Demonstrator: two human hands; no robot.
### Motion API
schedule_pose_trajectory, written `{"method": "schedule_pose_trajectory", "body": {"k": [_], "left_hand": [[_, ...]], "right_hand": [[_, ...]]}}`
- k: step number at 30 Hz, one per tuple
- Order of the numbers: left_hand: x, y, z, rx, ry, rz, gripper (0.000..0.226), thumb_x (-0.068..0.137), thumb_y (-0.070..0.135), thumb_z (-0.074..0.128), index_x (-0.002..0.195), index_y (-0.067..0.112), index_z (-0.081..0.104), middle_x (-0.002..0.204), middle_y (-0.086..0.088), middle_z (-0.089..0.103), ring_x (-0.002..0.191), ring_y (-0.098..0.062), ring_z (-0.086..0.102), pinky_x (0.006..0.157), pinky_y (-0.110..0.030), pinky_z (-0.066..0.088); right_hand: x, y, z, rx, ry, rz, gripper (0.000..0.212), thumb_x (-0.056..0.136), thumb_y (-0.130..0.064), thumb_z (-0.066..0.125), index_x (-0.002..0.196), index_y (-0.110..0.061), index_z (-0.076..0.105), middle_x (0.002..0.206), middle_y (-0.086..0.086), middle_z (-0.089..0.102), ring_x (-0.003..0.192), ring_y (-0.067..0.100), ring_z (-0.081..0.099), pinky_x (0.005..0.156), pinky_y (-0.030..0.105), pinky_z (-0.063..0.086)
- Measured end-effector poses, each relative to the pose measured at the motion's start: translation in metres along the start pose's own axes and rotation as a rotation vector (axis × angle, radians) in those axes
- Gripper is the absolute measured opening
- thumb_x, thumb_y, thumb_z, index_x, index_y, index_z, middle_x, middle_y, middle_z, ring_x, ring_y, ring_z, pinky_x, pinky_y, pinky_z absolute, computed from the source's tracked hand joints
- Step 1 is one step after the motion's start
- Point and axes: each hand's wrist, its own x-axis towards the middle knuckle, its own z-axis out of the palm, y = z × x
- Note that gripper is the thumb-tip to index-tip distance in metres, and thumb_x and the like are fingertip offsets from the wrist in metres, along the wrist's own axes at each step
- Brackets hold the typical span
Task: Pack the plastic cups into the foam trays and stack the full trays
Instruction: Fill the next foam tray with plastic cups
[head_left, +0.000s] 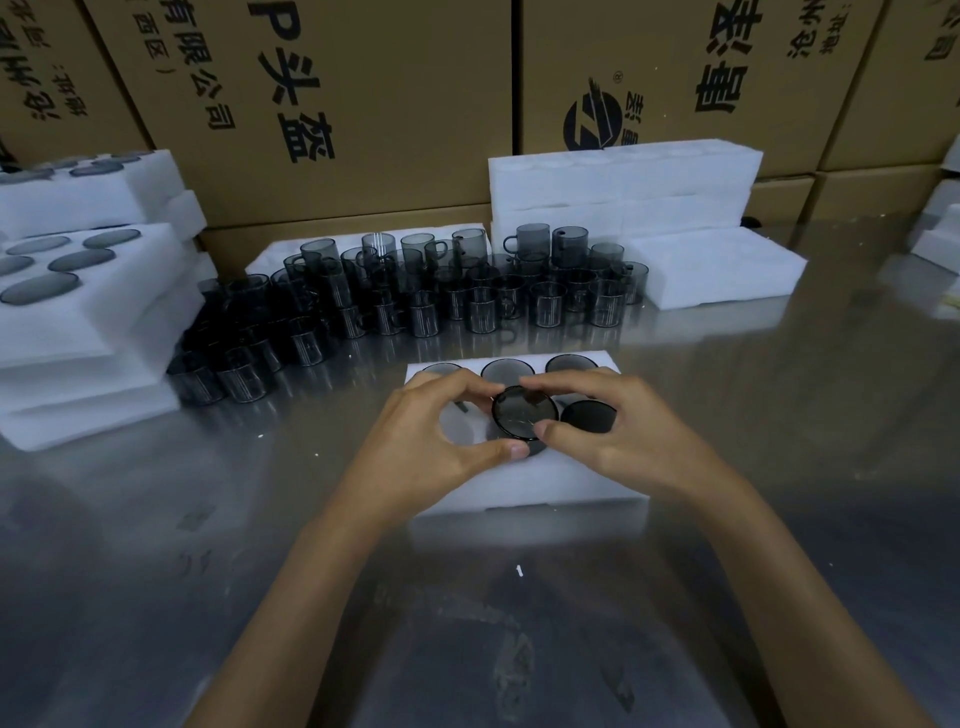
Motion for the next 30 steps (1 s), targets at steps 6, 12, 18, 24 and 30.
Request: {"method": "schedule_pose_trajectory", "body": {"k": [6, 12, 18, 24, 30], "left_hand": [[0.000, 0.000, -0.004, 0.020, 0.005, 0.021, 0.034, 0.071, 0.056, 0.074, 0.104, 0.050, 0.064, 0.105, 0.027, 0.063, 0.113, 0.006, 0.048, 0.095, -0.014, 0.035], [0.001, -0.002, -0.003, 0.121, 0.055, 0.038, 0.034, 0.078, 0.051, 0.071, 0.110, 0.039, 0.070, 0.129, 0.017, 0.051, 0.129, -0.004, 0.032, 0.111, -0.043, 0.029], [0.000, -0.005, -0.006, 0.190, 0.007, 0.043, 0.038, 0.077, 0.065, 0.065, 0.106, 0.040, 0.068, 0.142, 0.016, 0.045, 0.141, -0.013, 0.025, 0.115, -0.051, 0.022], [0.001, -0.008, -0.005, 0.218, -0.043, 0.027, 0.039, 0.072, 0.074, 0.054, 0.103, 0.052, 0.061, 0.147, 0.023, 0.038, 0.145, -0.008, 0.014, 0.110, -0.035, 0.012], [0.000, -0.015, 0.000, 0.212, -0.108, -0.039, 0.028, 0.071, 0.075, 0.049, 0.096, 0.062, 0.053, 0.149, 0.024, 0.036, 0.145, -0.003, 0.009, 0.107, -0.033, 0.008]], "right_hand": [[0.001, 0.000, 0.002, -0.117, 0.070, -0.108, 0.040, 0.081, -0.026, 0.077, 0.120, -0.033, 0.070, 0.117, -0.024, 0.060, 0.122, 0.000, 0.045, 0.104, 0.016, 0.034], [-0.001, -0.002, -0.001, -0.224, 0.076, -0.111, 0.042, 0.081, -0.038, 0.074, 0.122, -0.041, 0.068, 0.128, -0.019, 0.055, 0.130, 0.003, 0.038, 0.115, 0.042, 0.026], [-0.002, -0.005, 0.002, -0.296, 0.072, -0.112, 0.042, 0.083, -0.036, 0.074, 0.123, -0.044, 0.066, 0.131, -0.019, 0.054, 0.133, 0.003, 0.036, 0.109, 0.029, 0.021], [-0.001, 0.003, 0.005, -0.326, 0.077, -0.112, 0.041, 0.081, -0.043, 0.072, 0.121, -0.050, 0.064, 0.124, -0.027, 0.053, 0.130, -0.002, 0.033, 0.096, 0.025, 0.018], [0.001, 0.010, 0.011, -0.430, 0.051, -0.097, 0.041, 0.082, -0.055, 0.063, 0.124, -0.054, 0.061, 0.135, -0.023, 0.049, 0.132, -0.004, 0.026, 0.094, 0.022, 0.013]]}}
